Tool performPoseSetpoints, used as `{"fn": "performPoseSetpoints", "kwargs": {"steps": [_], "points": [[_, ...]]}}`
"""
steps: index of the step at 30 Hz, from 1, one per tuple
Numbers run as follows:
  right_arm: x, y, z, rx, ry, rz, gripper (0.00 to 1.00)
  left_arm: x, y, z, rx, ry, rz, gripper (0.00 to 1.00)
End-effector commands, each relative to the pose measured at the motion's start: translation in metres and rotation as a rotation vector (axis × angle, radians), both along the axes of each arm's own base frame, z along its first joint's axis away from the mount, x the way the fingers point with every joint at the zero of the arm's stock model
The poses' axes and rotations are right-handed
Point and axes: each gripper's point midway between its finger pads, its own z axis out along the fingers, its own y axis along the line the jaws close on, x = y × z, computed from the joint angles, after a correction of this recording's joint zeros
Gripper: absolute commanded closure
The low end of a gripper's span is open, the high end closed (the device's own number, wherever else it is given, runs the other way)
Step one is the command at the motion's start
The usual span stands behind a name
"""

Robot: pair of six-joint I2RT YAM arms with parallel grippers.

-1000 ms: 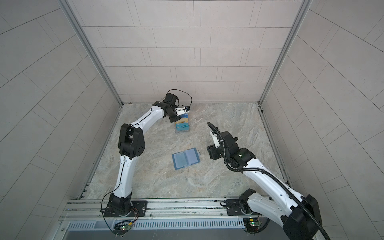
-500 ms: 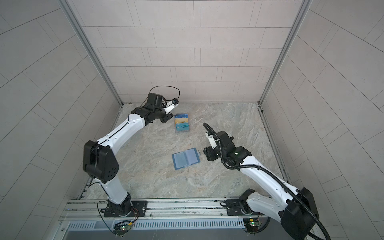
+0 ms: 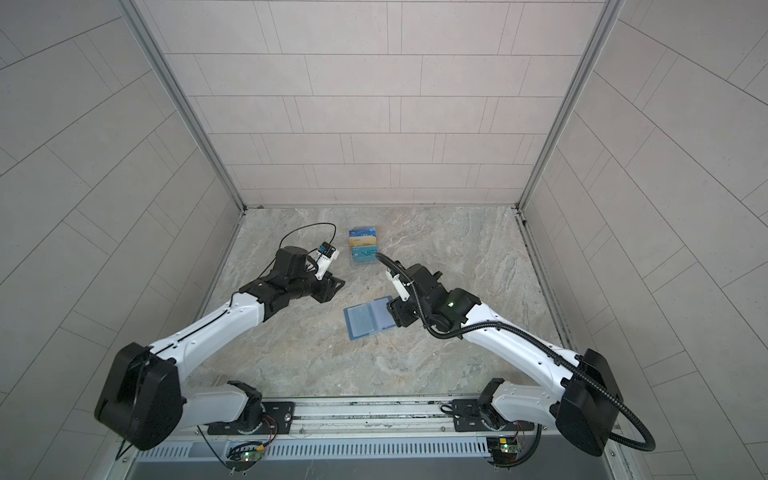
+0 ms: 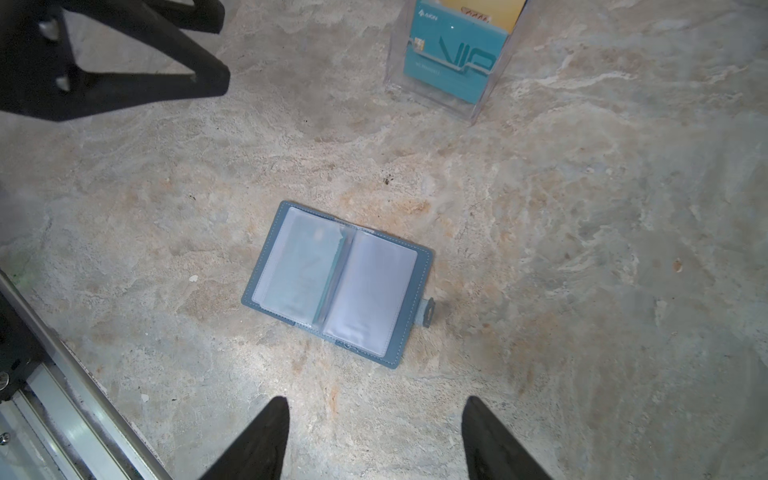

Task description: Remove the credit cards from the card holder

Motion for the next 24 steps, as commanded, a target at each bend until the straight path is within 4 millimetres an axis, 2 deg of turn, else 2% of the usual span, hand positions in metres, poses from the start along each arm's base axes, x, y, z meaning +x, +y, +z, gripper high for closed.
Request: {"fn": "performPoseSetpoints", "kwargs": {"steps": [1, 6, 12, 20, 24], "points": [[0.0, 0.015, -0.009, -0.001, 0.019, -0.011, 0.31, -0.015, -0.01, 0.008, -0.123, 0.028, 0.012, 0.52], [-0.003, 0.047, -0.021, -0.015, 0.024, 0.013, 0.33, -0.039, -0.007, -0.013, -0.228, 0.058, 0.039, 0.57], [-0.005, 0.078, -0.032, 0.035, 0.034, 0.034, 0.34, -0.053, -0.012, -0.048, -0.274, 0.17, 0.028, 0.8], [-0.005, 0.098, -0.064, 0.021, 0.078, 0.032, 0.35, -0.051, -0.018, -0.073, -0.308, 0.221, 0.042, 0.92], [-0.005, 0.102, -0.071, 0.015, 0.075, 0.026, 0.35, -0.046, -0.022, -0.082, -0.321, 0.246, 0.049, 0.98]]}}
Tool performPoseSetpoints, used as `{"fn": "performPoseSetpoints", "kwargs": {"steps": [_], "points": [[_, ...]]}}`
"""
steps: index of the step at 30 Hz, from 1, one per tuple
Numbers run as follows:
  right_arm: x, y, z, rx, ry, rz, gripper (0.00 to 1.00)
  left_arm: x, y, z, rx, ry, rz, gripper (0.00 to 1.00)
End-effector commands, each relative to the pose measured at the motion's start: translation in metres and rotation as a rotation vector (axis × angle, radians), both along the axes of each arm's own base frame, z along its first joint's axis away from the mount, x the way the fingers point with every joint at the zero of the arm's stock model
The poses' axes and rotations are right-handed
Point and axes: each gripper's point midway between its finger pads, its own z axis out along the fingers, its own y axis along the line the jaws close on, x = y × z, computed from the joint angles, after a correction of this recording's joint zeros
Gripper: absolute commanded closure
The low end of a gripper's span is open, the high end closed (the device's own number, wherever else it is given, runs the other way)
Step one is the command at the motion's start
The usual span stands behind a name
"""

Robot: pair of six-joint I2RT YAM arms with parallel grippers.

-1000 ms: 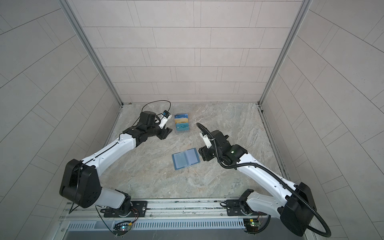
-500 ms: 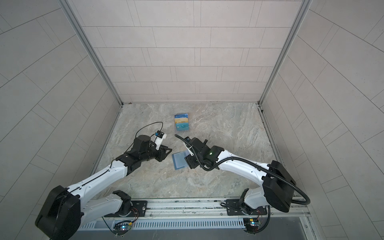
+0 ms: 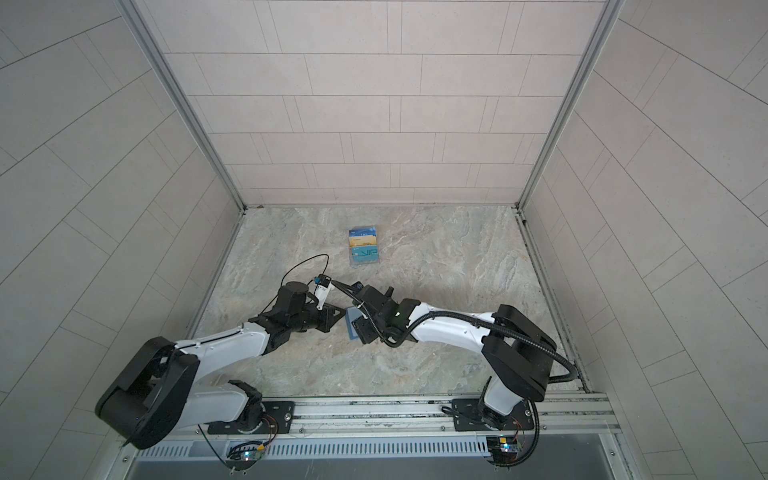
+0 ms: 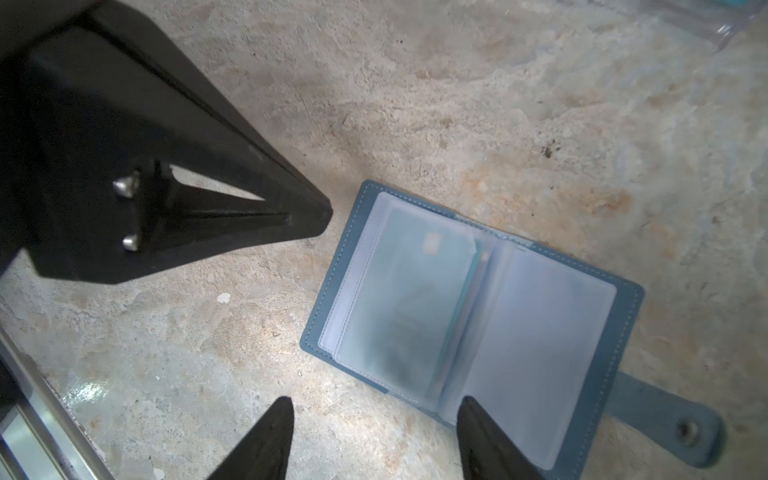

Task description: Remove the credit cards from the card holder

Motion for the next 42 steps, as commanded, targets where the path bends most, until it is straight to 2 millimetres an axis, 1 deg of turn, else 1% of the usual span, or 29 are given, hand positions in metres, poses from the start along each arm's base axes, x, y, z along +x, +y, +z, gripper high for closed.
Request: {"fn": "performPoseSetpoints", "kwargs": {"steps": [1, 4, 9, 16, 22, 26, 31, 37, 42], "points": [[0.007, 0.009, 0.008, 0.034, -0.035, -0.034, 0.35, 0.007, -0.009, 0.006, -0.057, -0.019, 0.001, 0.99], [0.01, 0.007, 0.003, 0.016, -0.047, -0.048, 0.35, 0.011, -0.01, 0.001, -0.054, -0.005, 0.008, 1.0], [0.016, 0.004, -0.007, -0.045, -0.071, -0.042, 0.34, 0.015, -0.009, -0.013, -0.033, 0.029, 0.031, 1.0], [0.024, 0.008, -0.016, -0.082, -0.086, -0.03, 0.34, 0.016, -0.01, -0.028, -0.046, 0.075, 0.048, 1.0], [0.028, 0.01, -0.027, -0.098, -0.095, -0.037, 0.35, 0.018, -0.013, -0.028, -0.06, 0.078, 0.047, 1.0], [0.028, 0.011, -0.037, -0.108, -0.081, -0.035, 0.36, 0.018, -0.013, -0.03, -0.057, 0.084, 0.045, 1.0], [0.028, 0.009, -0.045, -0.117, -0.074, -0.046, 0.37, 0.016, -0.012, -0.032, -0.055, 0.091, 0.047, 1.0], [0.03, 0.005, -0.048, -0.14, -0.081, -0.059, 0.4, 0.014, -0.01, -0.035, -0.05, 0.102, 0.055, 1.0], [0.032, -0.001, -0.051, -0.171, -0.089, -0.074, 0.41, 0.014, -0.01, -0.034, -0.05, 0.098, 0.055, 1.0]]}}
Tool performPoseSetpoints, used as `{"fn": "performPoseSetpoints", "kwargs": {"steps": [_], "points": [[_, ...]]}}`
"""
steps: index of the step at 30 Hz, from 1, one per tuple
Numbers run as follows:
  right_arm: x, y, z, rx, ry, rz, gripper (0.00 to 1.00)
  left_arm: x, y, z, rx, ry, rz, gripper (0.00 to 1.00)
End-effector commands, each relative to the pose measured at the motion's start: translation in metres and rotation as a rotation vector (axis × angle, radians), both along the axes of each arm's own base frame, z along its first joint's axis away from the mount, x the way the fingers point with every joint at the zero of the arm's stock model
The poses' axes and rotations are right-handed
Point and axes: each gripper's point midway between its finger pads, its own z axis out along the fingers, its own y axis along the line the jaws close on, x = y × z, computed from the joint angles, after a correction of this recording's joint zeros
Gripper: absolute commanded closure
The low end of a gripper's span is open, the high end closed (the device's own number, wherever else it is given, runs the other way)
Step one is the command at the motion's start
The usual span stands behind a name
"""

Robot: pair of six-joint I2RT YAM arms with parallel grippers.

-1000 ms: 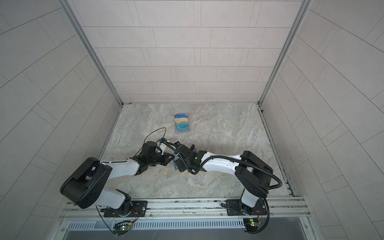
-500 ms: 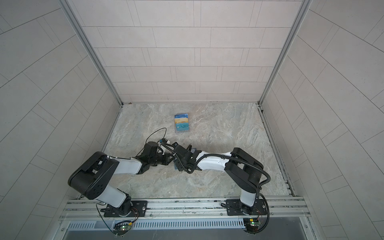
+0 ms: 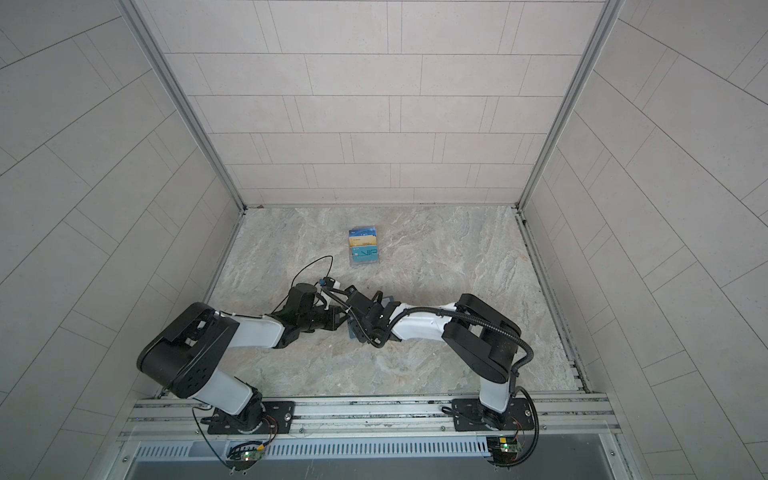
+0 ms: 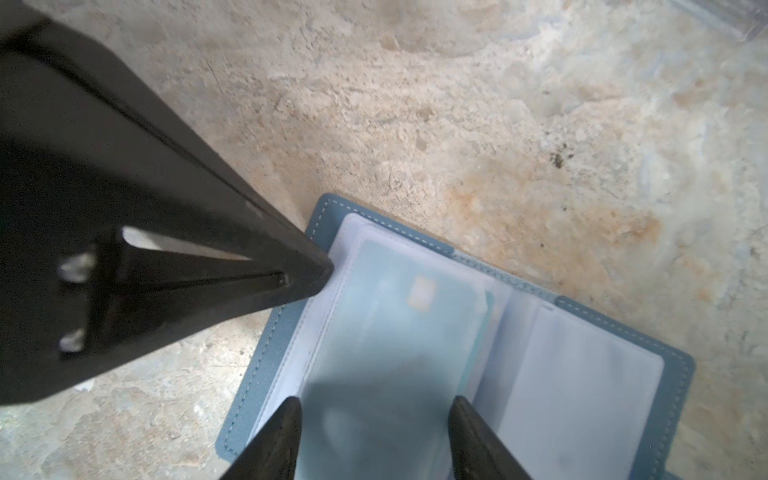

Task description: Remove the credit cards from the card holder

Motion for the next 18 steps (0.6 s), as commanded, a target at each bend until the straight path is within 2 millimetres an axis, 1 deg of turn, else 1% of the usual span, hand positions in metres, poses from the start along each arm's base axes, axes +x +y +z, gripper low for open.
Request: {"fn": "performPoseSetpoints", "kwargs": {"steps": [1, 5, 13, 18], "points": [[0.003, -0.009, -0.007, -0.051, -0.013, -0.03, 0.41, 0.003, -0.003, 0.005, -0.011, -0.017, -0.004, 1.0], [0.002, -0.013, -0.009, -0.066, -0.014, -0.038, 0.39, 0.002, -0.002, 0.005, -0.006, -0.018, -0.006, 1.0], [-0.005, 0.001, -0.006, -0.001, 0.028, 0.012, 0.36, 0.001, -0.001, 0.003, -0.001, -0.013, -0.006, 1.0], [-0.004, 0.001, -0.01, -0.004, 0.04, 0.01, 0.35, 0.0, 0.0, 0.002, 0.005, -0.007, -0.009, 1.0]]}}
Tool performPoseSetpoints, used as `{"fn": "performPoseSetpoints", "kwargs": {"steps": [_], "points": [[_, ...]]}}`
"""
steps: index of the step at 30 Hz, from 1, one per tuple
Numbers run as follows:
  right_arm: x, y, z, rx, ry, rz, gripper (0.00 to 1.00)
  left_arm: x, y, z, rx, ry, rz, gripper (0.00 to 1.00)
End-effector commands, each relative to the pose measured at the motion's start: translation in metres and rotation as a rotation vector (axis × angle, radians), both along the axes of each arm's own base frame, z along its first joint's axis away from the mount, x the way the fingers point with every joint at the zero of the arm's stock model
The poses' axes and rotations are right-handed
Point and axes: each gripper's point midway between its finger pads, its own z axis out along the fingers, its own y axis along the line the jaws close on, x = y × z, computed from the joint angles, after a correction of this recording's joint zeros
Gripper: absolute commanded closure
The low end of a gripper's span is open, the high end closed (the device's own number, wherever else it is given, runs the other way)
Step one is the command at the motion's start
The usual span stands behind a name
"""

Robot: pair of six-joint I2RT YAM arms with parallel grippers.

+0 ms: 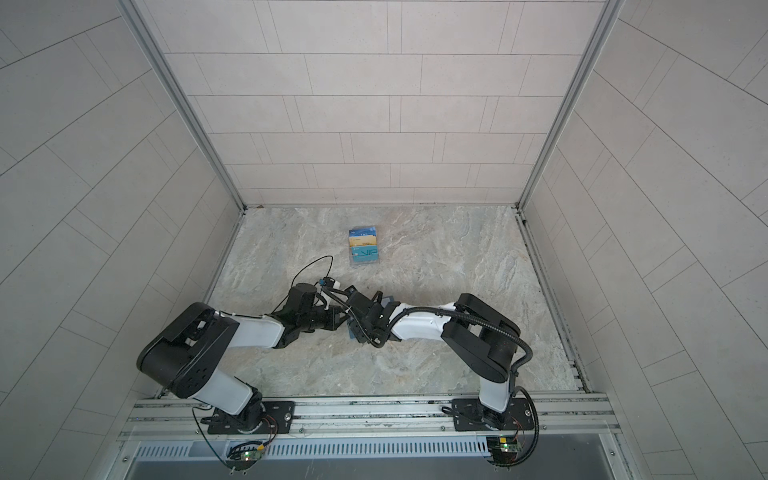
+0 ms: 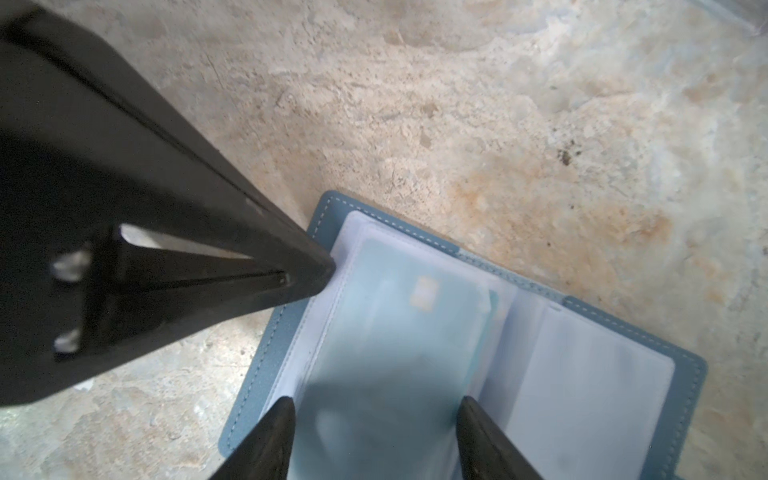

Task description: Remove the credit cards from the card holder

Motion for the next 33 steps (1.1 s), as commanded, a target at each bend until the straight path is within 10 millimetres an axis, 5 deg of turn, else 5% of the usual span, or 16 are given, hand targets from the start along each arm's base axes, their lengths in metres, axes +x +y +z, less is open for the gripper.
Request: {"fn": "performPoseSetpoints", "kwargs": {"steps": [1, 11, 33], "points": [[-0.003, -0.002, -0.009, -0.02, 0.027, -0.001, 0.35, 0.001, -0.001, 0.002, 0.004, -0.007, -0.008, 1.0], [-0.002, -0.008, -0.02, -0.069, 0.039, -0.009, 0.36, 0.0, 0.0, 0.001, 0.01, -0.005, -0.011, 1.0], [0.017, -0.037, 0.0, -0.149, -0.043, -0.078, 0.51, -0.001, -0.002, 0.0, 0.01, 0.001, -0.027, 1.0]]}}
